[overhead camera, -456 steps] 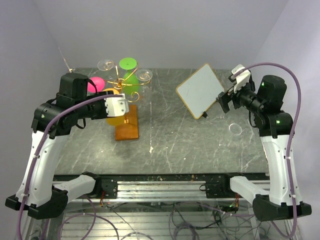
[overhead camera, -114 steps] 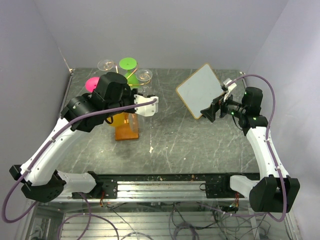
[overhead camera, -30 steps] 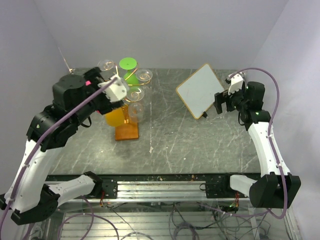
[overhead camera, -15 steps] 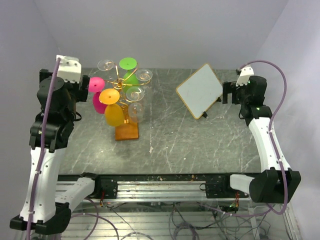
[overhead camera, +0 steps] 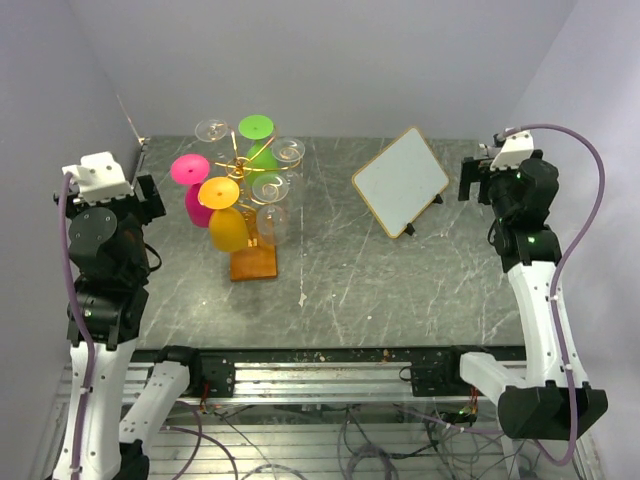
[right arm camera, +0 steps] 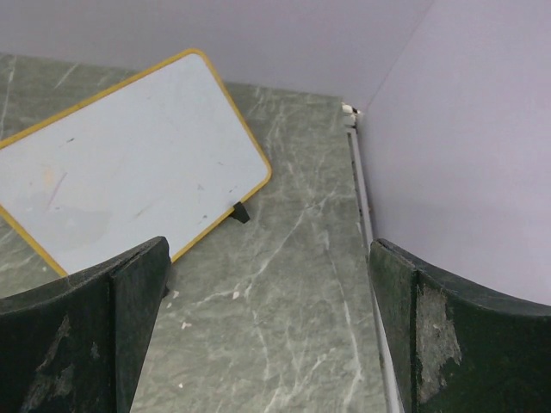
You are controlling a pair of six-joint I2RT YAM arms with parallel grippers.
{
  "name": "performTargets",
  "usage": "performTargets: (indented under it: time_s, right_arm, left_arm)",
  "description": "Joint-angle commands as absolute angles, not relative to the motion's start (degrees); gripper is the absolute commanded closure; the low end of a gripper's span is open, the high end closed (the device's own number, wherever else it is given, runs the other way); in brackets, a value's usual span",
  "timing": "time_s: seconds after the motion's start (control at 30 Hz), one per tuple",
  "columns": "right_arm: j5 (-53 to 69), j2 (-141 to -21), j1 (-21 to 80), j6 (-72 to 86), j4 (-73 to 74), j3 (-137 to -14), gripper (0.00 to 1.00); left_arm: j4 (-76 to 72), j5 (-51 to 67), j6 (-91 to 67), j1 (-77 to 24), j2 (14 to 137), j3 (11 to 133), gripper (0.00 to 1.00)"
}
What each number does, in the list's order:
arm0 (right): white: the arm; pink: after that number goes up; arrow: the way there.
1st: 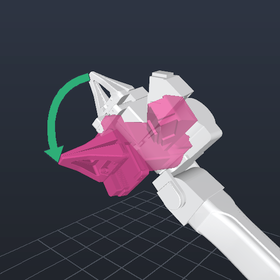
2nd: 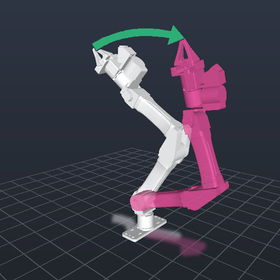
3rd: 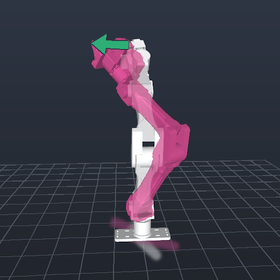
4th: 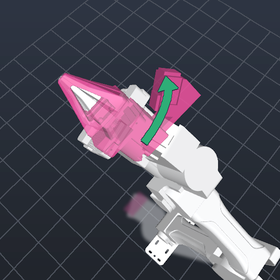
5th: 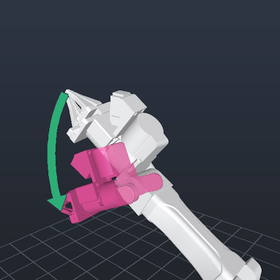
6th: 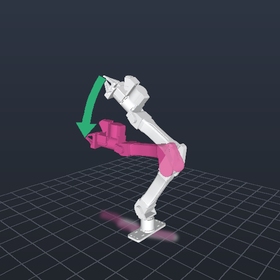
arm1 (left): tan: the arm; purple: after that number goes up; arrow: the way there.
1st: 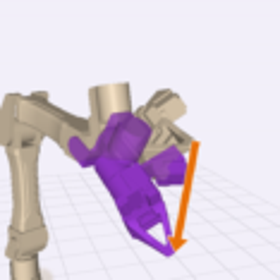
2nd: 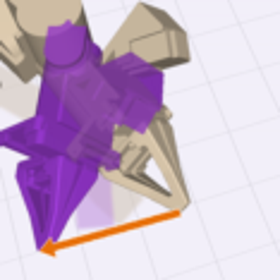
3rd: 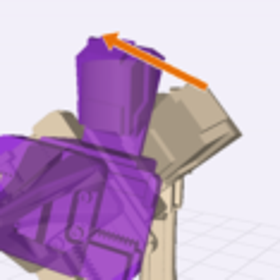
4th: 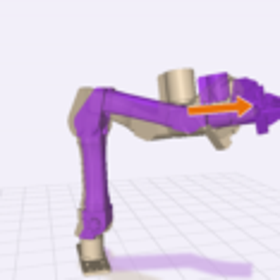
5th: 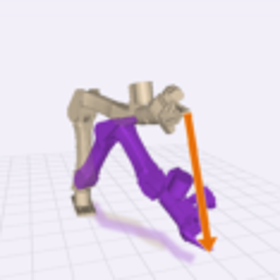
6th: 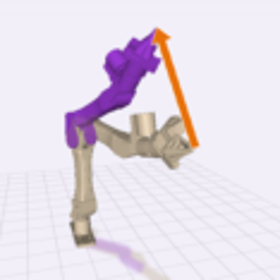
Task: Place the wine glass upside down on the wine glass rack
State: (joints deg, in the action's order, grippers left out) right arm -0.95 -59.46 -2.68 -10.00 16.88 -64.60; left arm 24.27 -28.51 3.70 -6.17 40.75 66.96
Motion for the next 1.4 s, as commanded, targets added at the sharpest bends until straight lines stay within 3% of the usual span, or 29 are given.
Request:
performTargets:
  time_s: [0.0, 0.9, 1.37]
  right_arm:
    - [-4.91, -58.75, -2.93, -11.03, 19.31, -66.59, 0.0]
    - [4.7, -45.46, -6.26, -9.07, 23.77, -60.86, 0.0]
    - [5.37, -44.72, -8.79, -8.71, 24.08, -59.51, 0.0]
  left_arm:
    - [17.7, -30.54, 3.21, -5.45, 39.27, 65.94, 0.06]
    - [26.94, -19.42, 4.52, -4.26, 40.48, 69.74, 0.06]
    - [28.62, -22.42, 5.01, -4.84, 38.91, 67.71, 0.06]
